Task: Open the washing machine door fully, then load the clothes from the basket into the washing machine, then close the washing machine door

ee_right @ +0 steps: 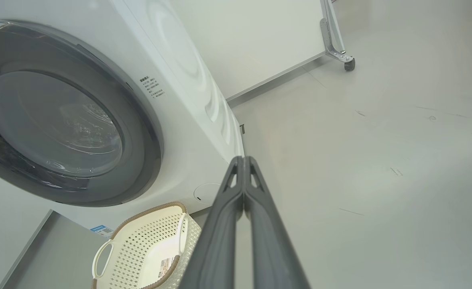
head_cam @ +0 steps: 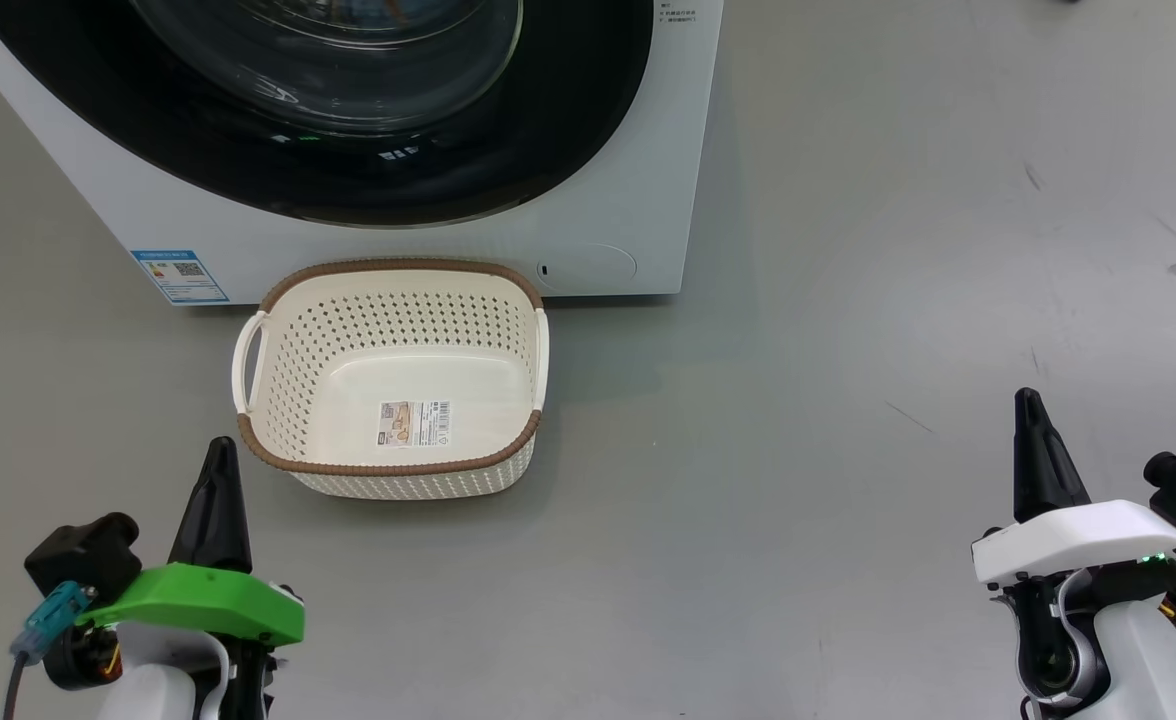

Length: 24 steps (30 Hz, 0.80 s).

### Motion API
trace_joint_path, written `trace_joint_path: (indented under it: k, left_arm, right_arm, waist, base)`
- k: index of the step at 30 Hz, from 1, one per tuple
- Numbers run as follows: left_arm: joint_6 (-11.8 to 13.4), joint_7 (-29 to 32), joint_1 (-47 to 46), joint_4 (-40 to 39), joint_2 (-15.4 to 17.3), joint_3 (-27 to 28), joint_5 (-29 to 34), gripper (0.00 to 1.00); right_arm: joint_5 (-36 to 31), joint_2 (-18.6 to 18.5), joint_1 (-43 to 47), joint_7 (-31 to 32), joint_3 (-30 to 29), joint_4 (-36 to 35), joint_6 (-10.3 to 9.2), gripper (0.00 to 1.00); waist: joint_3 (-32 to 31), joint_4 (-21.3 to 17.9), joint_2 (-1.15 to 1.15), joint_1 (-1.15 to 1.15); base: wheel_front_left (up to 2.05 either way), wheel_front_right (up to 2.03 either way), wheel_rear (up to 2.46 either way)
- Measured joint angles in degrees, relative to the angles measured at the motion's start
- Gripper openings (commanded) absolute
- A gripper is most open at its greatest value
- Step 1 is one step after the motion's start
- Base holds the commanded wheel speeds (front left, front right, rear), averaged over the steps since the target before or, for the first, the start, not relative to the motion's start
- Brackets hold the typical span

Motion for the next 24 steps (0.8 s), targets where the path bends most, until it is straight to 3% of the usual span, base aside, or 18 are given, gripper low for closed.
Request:
trace_joint_path:
  k: [24]
  left_arm:
    - [0.2,4.6,-1.4,0.8,0.1,0.8,-19.4,0.00]
  right_arm:
    - [17.6,0.8,-1.2,4.7,-3.5,1.2,0.66,0.00]
  waist:
    - [-1.0,-0.5,0.00,0.00]
  base:
    - [0.00,0.00,0.00]
